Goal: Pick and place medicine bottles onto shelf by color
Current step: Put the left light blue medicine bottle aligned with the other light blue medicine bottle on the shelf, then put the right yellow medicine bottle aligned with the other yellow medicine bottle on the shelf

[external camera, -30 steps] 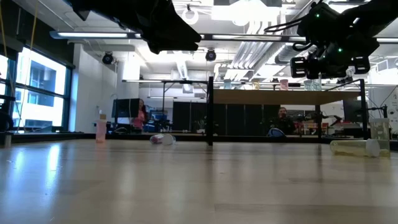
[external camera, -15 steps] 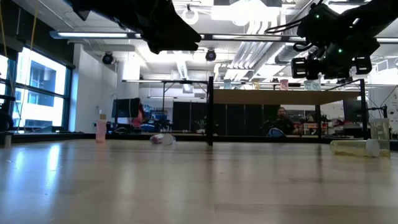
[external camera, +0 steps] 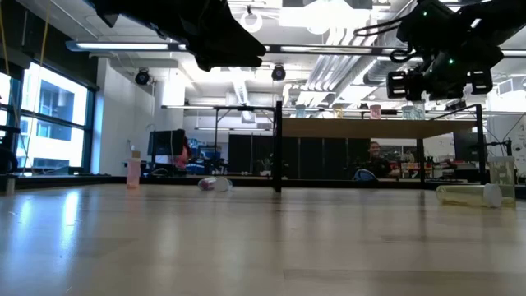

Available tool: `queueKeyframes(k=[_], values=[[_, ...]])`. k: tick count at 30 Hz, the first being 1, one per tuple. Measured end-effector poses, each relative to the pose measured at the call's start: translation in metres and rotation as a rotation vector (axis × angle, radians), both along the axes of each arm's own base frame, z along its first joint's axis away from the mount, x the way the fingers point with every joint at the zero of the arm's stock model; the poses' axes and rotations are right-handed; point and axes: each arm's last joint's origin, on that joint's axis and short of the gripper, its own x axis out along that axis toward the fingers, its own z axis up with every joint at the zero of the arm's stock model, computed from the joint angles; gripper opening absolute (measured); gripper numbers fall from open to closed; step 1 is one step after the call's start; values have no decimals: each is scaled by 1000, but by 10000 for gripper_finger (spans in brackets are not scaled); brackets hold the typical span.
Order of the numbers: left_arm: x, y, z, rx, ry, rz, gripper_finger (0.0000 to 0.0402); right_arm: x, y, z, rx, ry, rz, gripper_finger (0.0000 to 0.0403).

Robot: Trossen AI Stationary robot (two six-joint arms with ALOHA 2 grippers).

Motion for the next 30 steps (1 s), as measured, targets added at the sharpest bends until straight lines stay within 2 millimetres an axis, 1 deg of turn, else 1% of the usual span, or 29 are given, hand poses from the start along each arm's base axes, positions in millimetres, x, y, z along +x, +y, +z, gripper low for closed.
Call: queueKeyframes(k=[11, 20, 24, 30], values=[[0, 0, 0, 0, -1, 0, 213, -6, 2, 16, -15, -16, 35, 168], [0, 0, 0, 0, -1, 0, 213, -6, 5, 33, -48, 33, 77, 168], [0, 0, 0, 1, 0, 1, 213, -5, 12, 42, -68, 42, 132, 168], [0, 1, 0, 7, 2, 3, 213, 0, 32, 53, -94, 87, 270, 168]])
